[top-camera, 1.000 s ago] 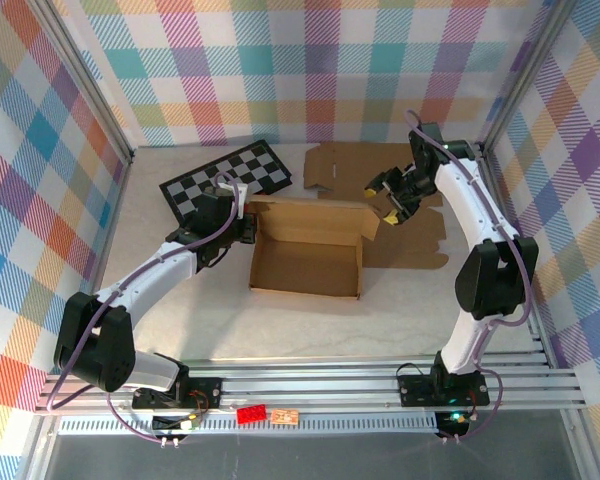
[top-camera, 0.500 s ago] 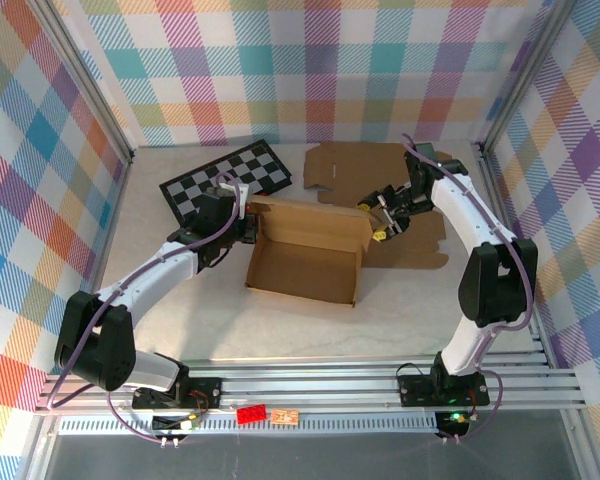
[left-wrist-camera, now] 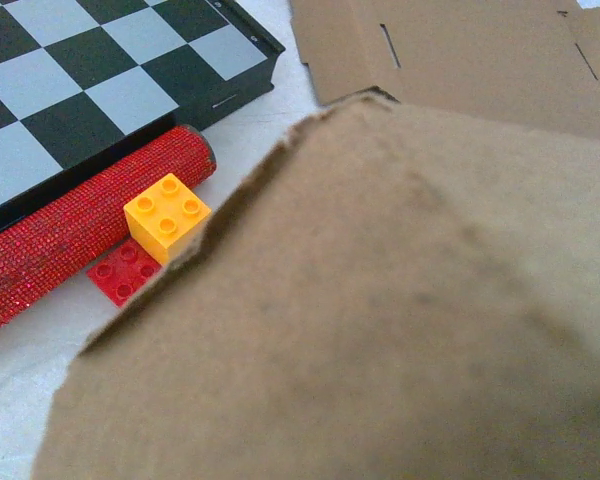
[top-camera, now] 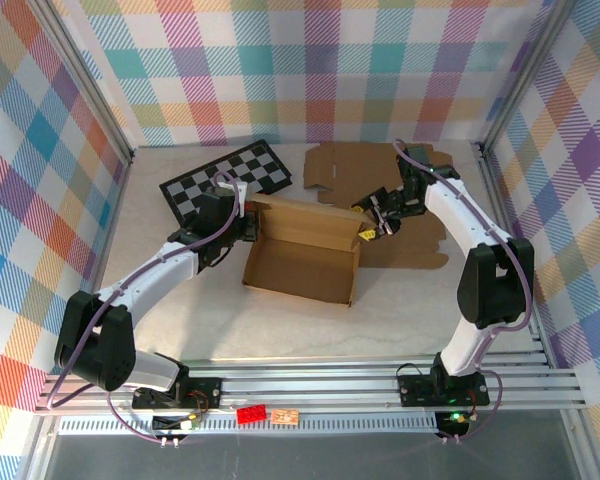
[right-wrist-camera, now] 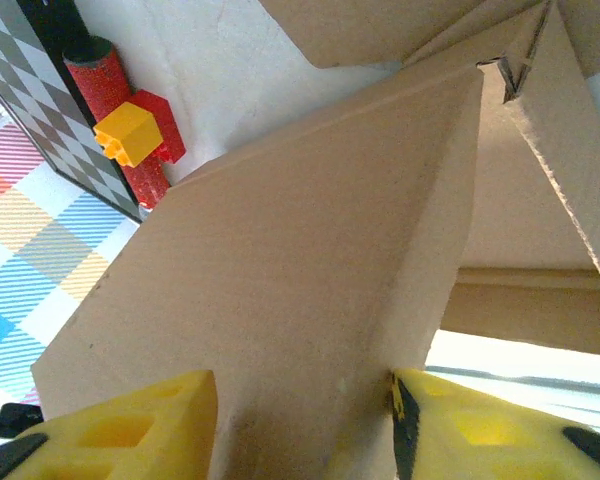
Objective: Fold the paper box
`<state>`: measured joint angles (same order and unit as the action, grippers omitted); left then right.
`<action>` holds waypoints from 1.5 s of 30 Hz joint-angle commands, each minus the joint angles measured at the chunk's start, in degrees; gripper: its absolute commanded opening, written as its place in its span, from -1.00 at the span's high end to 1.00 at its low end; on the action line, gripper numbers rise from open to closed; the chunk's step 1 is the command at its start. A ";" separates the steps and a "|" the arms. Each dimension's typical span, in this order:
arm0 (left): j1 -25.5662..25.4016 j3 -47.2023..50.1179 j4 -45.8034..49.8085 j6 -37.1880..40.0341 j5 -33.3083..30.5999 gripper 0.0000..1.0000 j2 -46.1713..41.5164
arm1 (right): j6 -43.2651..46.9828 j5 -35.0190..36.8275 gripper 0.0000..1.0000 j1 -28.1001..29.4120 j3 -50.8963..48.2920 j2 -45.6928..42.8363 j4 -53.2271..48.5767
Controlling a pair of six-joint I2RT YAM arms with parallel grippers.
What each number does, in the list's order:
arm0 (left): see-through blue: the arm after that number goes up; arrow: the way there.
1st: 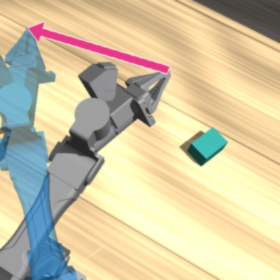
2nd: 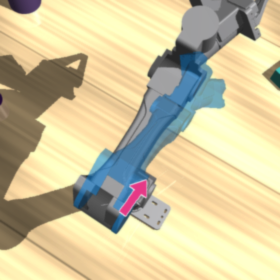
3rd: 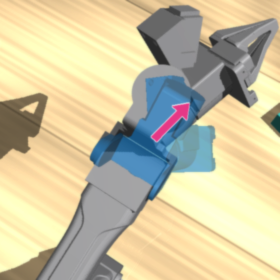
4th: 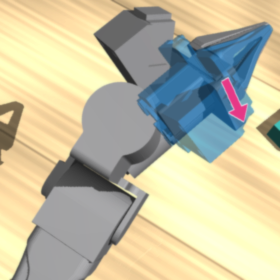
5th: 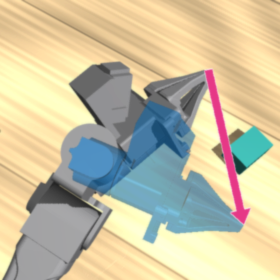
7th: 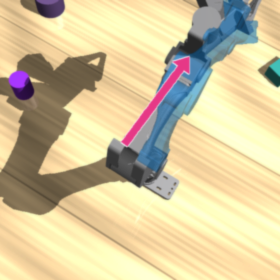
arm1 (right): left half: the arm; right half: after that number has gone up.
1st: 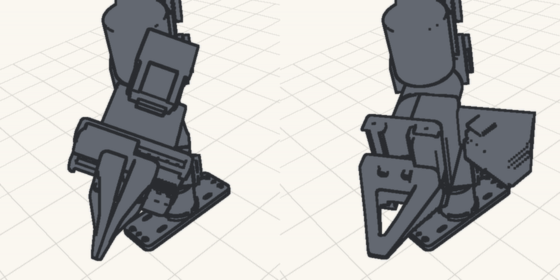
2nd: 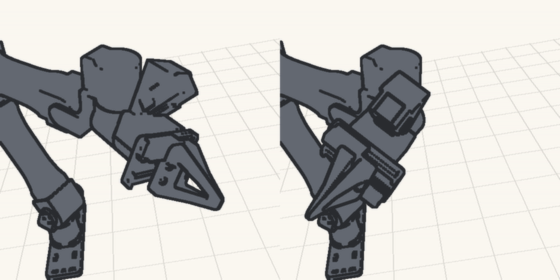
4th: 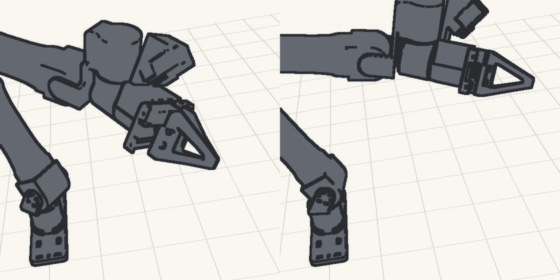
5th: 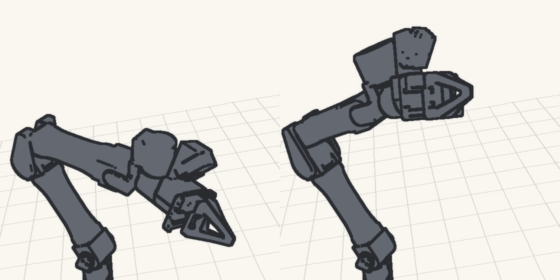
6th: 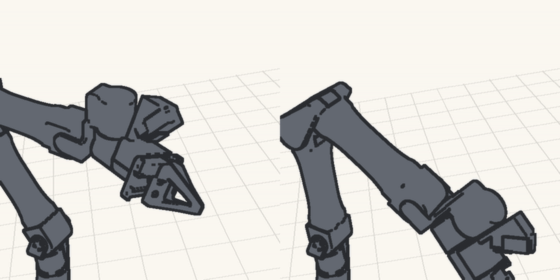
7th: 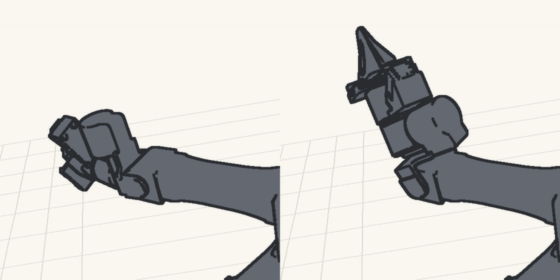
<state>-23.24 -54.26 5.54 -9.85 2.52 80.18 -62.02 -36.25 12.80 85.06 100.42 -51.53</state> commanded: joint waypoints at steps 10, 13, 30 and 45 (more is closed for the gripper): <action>-1.36 2.62 -2.76 -7.31 4.23 0.69 -2.51 | 1.11 7.08 0.22 3.27 -5.68 -5.64 4.81; -1.36 3.71 -2.29 -9.18 5.20 0.67 -3.82 | 1.45 9.04 0.26 4.34 -6.74 -6.54 5.30; -1.34 13.69 3.12 -15.98 5.71 0.59 -11.59 | 8.42 19.56 0.32 9.61 -12.64 -10.76 6.29; -2.07 12.85 18.06 -24.19 7.95 0.08 -21.73 | 8.43 20.78 0.35 10.39 -13.84 -11.04 7.07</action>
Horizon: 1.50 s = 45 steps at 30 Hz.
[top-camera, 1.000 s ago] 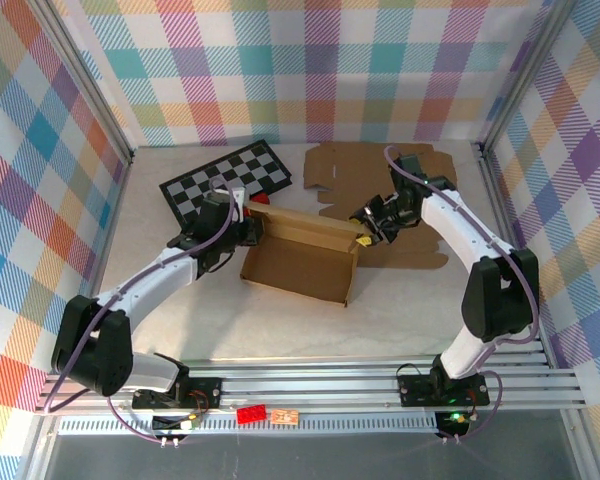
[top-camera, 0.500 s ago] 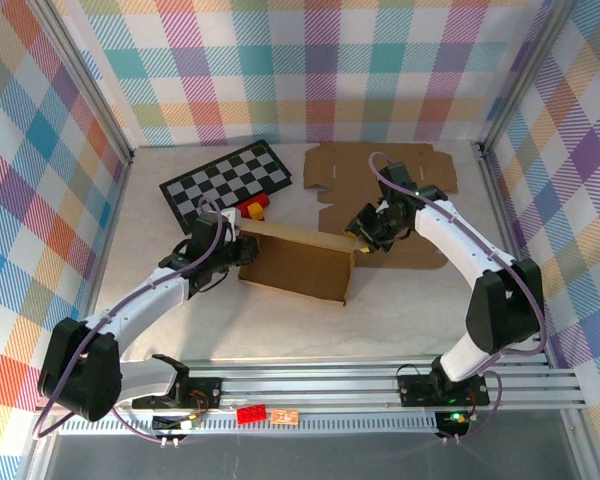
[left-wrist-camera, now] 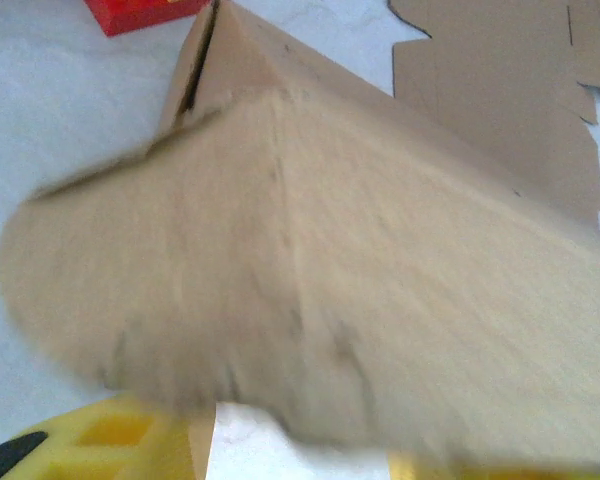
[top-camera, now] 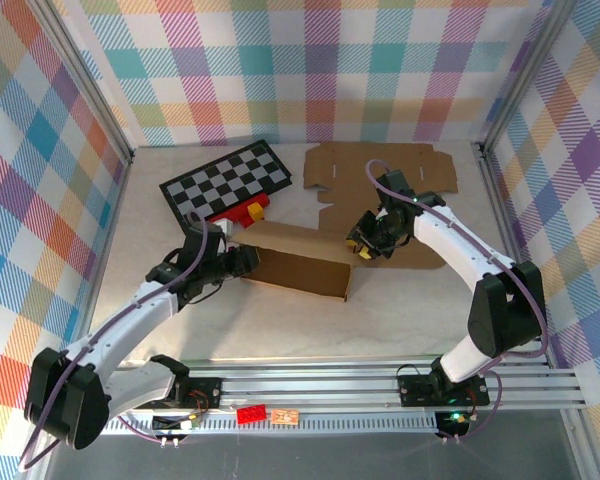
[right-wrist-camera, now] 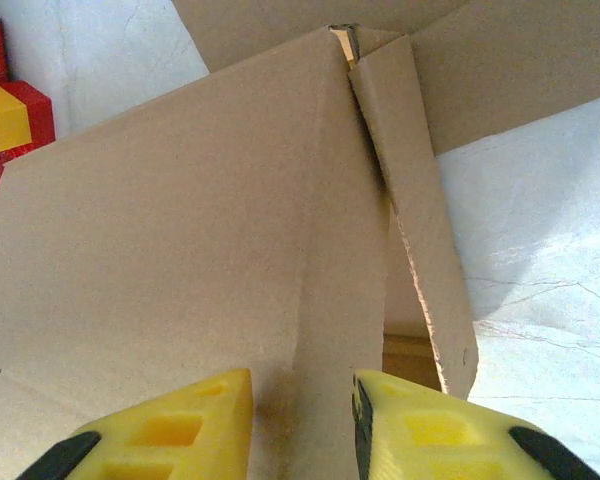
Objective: Fold the paper box
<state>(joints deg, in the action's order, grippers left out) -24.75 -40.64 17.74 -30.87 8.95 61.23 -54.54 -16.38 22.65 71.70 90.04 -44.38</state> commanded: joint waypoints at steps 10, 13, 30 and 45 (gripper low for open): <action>-1.70 -8.83 26.30 -8.99 -6.62 0.06 -14.75 | 1.10 0.91 0.35 0.55 0.64 0.81 -0.36; -1.59 -19.66 33.88 -7.47 -10.59 0.01 -10.52 | 1.35 1.36 0.32 0.54 1.36 1.00 -0.83; 14.65 -53.55 39.23 12.40 8.82 -0.10 40.62 | 4.28 1.61 0.19 0.17 4.24 3.29 -3.88; 14.13 -36.50 28.82 10.63 11.14 0.05 37.81 | 4.42 -0.10 0.25 0.20 -0.13 5.35 -1.06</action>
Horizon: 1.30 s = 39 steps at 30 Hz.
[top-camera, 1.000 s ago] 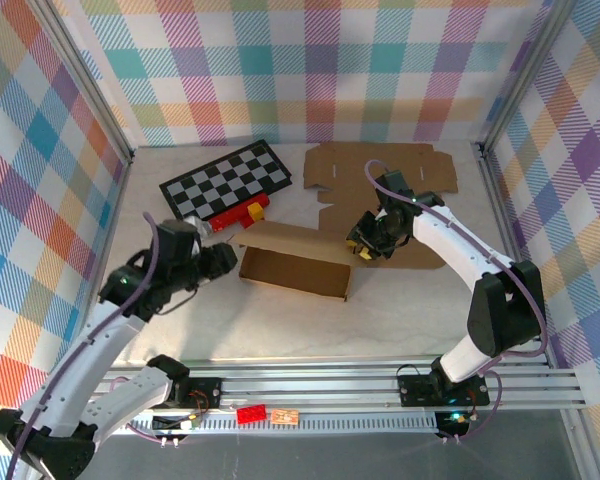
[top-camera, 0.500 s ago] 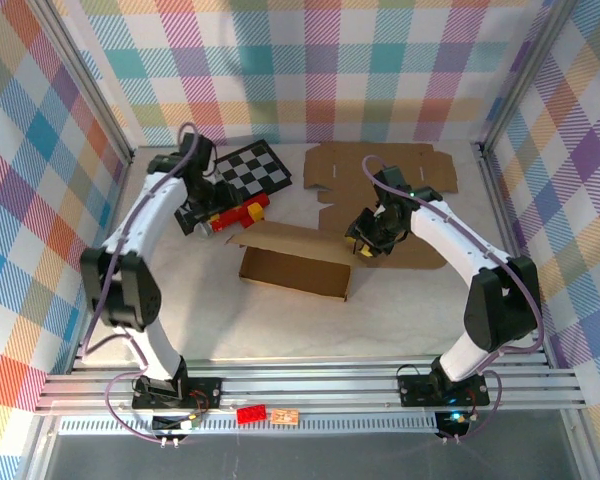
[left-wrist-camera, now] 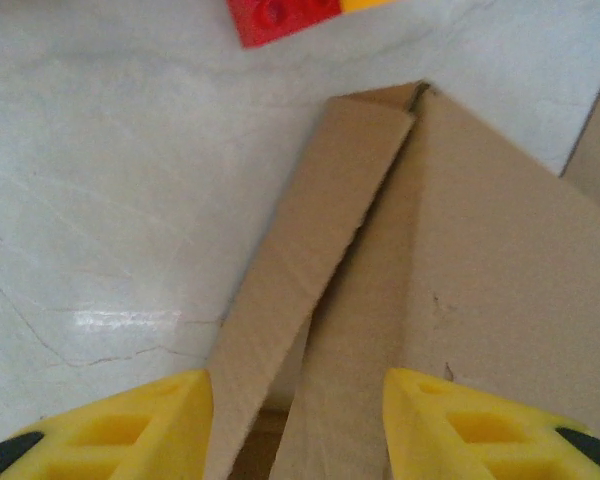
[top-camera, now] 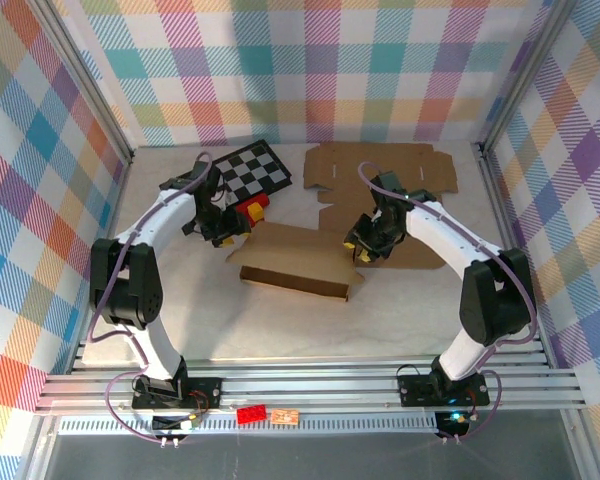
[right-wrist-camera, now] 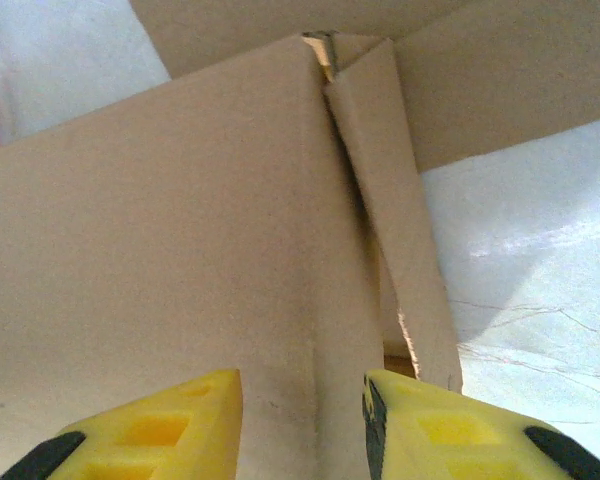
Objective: Fold the paper box
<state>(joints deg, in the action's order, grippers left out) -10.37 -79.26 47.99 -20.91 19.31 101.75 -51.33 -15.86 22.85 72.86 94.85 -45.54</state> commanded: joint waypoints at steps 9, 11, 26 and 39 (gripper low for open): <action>-0.97 6.53 -2.06 0.83 0.11 -0.02 -4.22 | 5.43 1.97 0.15 0.00 -1.33 1.28 -0.95; -0.97 6.25 -1.71 1.38 -0.14 -0.04 -4.35 | 7.22 2.51 0.04 0.00 -0.97 1.12 -1.53; -0.97 5.60 -4.57 3.06 3.63 -0.08 -2.15 | 14.16 2.71 -0.15 -0.70 -7.88 2.23 4.62; -0.97 9.15 -10.41 3.43 6.74 0.09 0.75 | 15.76 2.15 -0.01 -1.22 -9.27 3.40 5.93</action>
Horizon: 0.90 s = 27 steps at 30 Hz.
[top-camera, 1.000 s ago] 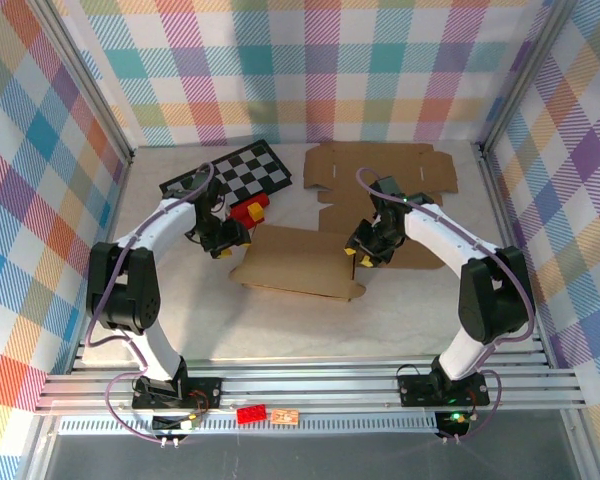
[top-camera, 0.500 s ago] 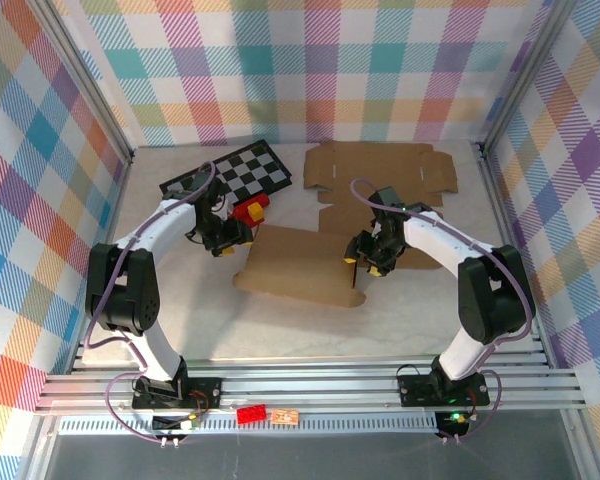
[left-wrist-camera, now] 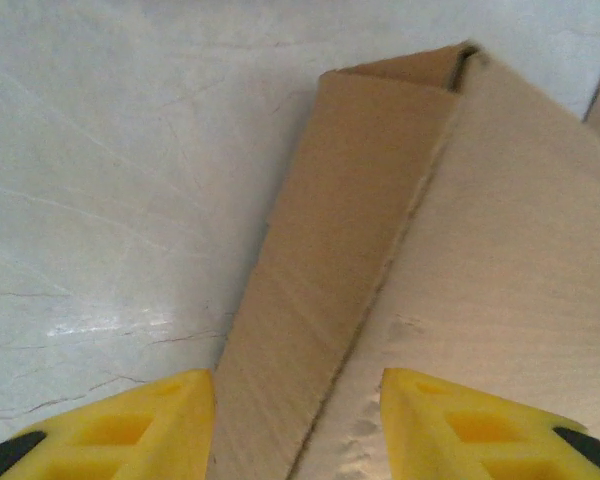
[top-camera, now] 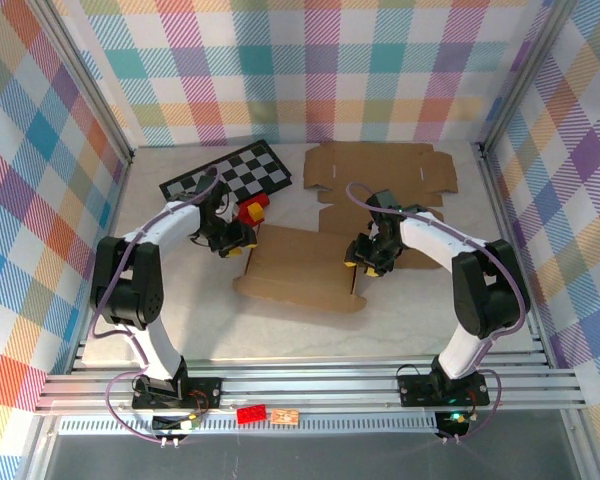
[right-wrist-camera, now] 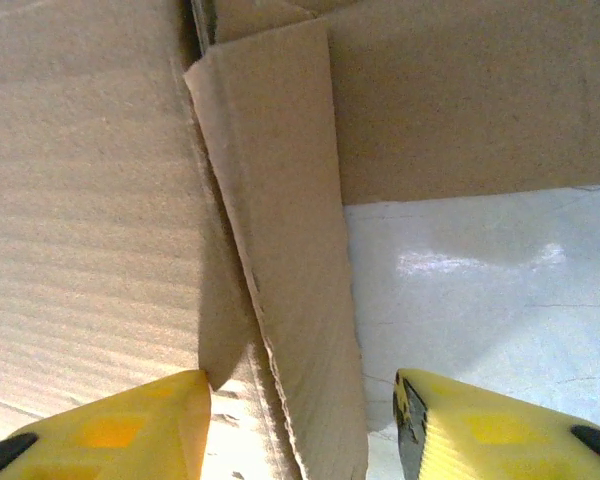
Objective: Fold the paper box
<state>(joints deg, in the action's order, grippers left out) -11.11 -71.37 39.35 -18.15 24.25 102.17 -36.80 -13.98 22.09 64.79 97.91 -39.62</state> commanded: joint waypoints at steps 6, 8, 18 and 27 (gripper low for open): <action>-0.31 3.90 -4.90 -0.13 4.72 0.23 0.61 | 1.75 -1.14 0.10 -1.23 -2.50 0.22 1.48; -0.40 4.75 -5.19 -0.28 4.93 0.25 0.45 | 2.14 -2.45 0.11 -1.69 -2.91 0.17 2.26; -3.30 11.57 -5.51 -3.44 4.53 0.37 -5.99 | 4.82 -5.07 0.00 -5.09 -5.45 -4.14 2.94; -4.09 13.91 -6.03 -4.04 4.75 0.30 -9.12 | 7.85 -8.08 -0.21 -8.16 -7.23 -5.18 4.78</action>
<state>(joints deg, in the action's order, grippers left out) -15.27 -57.82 32.38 -21.82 28.91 94.00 -31.55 -20.05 14.52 58.22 94.00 -35.46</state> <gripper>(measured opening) 0.342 0.602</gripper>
